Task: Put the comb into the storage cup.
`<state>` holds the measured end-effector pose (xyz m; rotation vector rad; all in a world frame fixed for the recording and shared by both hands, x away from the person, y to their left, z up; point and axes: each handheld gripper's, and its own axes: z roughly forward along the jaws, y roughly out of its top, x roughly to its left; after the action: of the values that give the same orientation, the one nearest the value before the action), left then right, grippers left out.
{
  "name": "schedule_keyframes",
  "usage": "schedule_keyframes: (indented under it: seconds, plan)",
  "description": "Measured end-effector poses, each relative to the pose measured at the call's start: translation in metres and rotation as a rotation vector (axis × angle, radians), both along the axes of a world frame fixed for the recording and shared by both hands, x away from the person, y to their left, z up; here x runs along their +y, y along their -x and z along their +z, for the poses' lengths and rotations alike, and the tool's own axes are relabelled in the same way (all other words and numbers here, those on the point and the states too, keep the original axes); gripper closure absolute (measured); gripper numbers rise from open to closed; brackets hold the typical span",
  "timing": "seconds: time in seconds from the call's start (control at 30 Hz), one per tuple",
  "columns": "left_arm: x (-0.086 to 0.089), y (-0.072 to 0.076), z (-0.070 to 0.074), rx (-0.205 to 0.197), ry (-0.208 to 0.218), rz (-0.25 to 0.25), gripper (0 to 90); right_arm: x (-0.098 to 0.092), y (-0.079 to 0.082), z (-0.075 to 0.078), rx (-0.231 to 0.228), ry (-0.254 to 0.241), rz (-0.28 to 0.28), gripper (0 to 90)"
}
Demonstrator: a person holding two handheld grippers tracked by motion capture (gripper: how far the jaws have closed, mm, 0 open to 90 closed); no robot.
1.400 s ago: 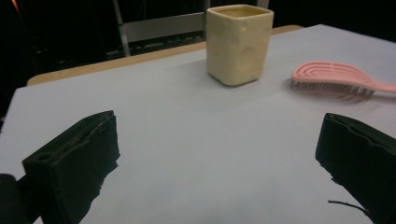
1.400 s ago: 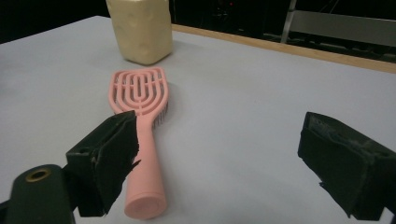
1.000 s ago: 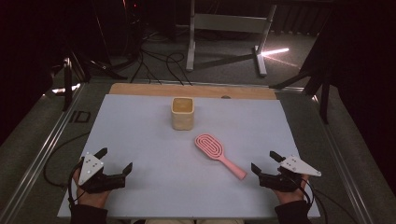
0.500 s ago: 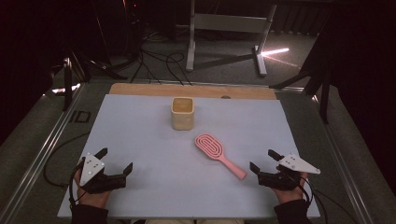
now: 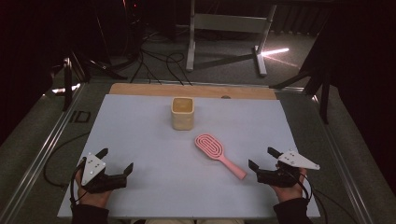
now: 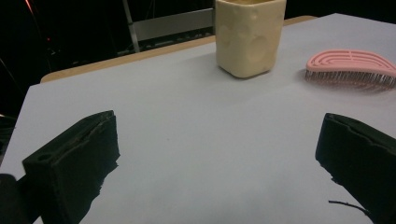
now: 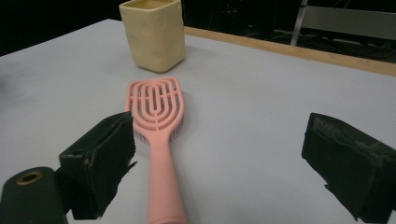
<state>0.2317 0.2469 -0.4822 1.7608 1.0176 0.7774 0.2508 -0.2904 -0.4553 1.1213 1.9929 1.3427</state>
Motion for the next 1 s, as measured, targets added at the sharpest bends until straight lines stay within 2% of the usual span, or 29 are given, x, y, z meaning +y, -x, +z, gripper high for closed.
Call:
schedule_keyframes:
  seconds: [0.17,0.33,0.5,0.83,1.0]
  plan:
    - [-0.002,0.0,-0.001,0.004,-0.018,-0.006,0.2,0.005,-0.006,0.008,0.004,0.011,0.017,9.5]
    - [-0.002,-0.001,-0.003,0.008,-0.016,-0.005,0.2,0.014,-0.011,0.016,0.018,0.007,0.053,9.5]
    - [-0.001,0.0,-0.002,0.005,-0.011,0.001,0.2,0.021,-0.016,0.021,0.012,0.008,0.07,9.5]
    - [-0.001,0.0,-0.003,0.006,-0.004,0.006,0.2,0.029,-0.024,0.031,0.013,0.017,0.078,9.5]
    - [-0.002,0.001,-0.002,-0.001,-0.003,0.014,0.1,0.034,-0.026,0.031,0.02,0.008,0.075,9.5]
